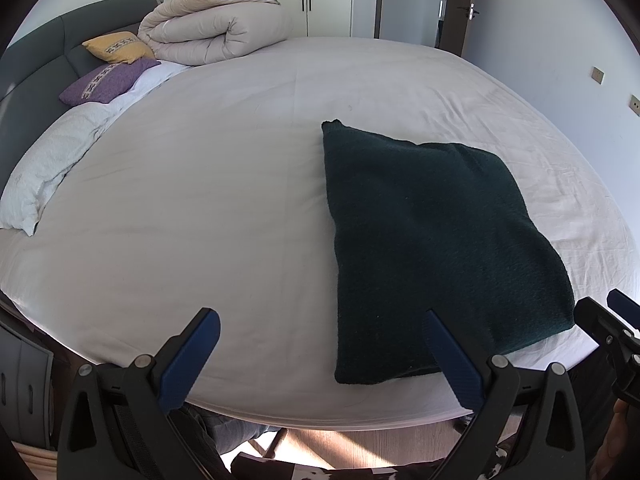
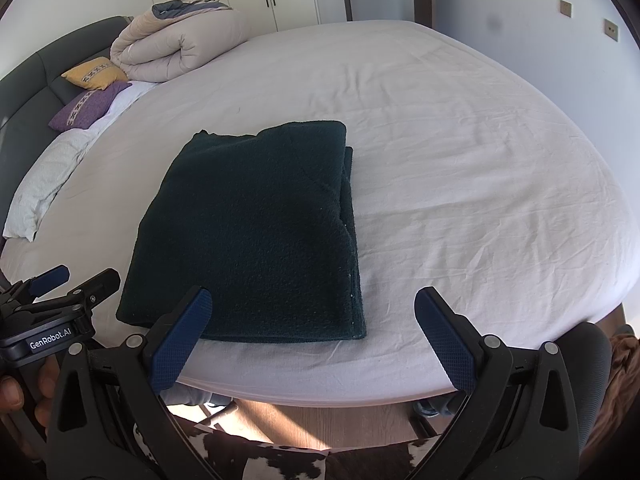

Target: Fold small clothes

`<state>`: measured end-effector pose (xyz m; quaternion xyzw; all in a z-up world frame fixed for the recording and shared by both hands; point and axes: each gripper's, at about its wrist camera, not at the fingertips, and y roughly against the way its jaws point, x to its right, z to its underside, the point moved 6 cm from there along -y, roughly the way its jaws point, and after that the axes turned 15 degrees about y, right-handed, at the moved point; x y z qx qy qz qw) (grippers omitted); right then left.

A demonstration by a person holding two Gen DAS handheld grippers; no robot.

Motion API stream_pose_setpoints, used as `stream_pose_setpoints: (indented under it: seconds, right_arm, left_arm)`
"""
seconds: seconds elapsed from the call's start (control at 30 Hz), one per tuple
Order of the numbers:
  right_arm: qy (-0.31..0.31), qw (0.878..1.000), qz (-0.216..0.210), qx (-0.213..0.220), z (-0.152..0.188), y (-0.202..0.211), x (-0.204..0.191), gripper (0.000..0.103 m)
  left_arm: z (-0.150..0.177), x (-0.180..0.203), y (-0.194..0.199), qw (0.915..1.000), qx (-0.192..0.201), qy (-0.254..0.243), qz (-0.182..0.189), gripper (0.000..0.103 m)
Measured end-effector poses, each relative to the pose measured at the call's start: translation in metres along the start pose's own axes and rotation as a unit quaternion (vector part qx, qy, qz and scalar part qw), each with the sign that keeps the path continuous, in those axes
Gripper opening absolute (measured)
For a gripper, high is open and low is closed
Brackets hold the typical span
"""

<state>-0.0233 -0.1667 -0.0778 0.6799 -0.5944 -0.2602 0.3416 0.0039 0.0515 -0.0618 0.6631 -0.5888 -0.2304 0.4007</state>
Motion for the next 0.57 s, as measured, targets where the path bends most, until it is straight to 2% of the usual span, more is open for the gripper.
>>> stream_pose_setpoints:
  seconds: [0.57]
  right_arm:
    - [0.002,1.0,-0.007,-0.005,-0.0034,-0.0052,0.0054,0.103]
  left_arm:
    - [-0.0005,-0.0045,-0.0018,1.0,0.002,0.0,-0.003,0.103]
